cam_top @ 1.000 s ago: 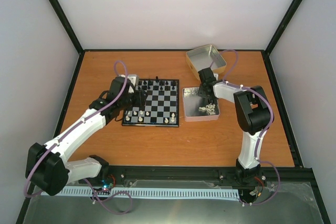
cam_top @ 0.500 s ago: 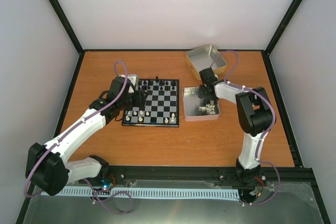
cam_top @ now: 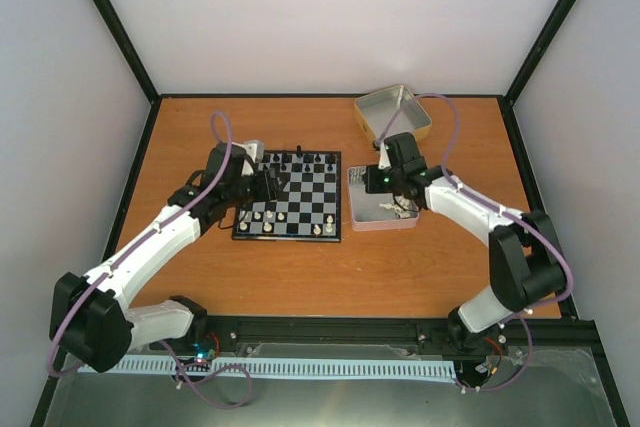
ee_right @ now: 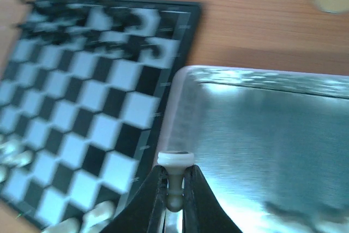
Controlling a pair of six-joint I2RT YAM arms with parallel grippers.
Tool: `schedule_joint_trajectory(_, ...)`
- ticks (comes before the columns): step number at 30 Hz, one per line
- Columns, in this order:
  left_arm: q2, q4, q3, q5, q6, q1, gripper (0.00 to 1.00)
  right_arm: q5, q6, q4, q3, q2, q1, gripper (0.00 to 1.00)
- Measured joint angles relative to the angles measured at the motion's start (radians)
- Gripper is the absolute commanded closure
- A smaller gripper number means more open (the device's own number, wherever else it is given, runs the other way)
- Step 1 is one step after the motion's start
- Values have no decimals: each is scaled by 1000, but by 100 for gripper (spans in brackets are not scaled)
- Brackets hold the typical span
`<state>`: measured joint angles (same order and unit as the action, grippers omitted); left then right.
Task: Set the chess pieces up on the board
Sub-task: Place the chess piece on the chessboard.
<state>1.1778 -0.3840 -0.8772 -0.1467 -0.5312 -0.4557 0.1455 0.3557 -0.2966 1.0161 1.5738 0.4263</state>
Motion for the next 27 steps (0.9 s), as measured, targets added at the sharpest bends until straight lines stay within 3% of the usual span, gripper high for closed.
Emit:
schedule_joint_trajectory(9,-23,42,-1,-230,-148,85,19,182,-43,137,-42,-146,164,93)
schedule_joint_trajectory(18,-51,105,-35,-442,-197,120,14,409,-84,276,-71,-206,198,92)
schedule_joint_trajectory(23,0,163,-36,-607,-222,120,20,491,-118,279,-58,-199,218,91)
schedule_joint_trajectory(27,41,193,-35,-702,-255,120,35,519,-151,264,-24,-176,238,90)
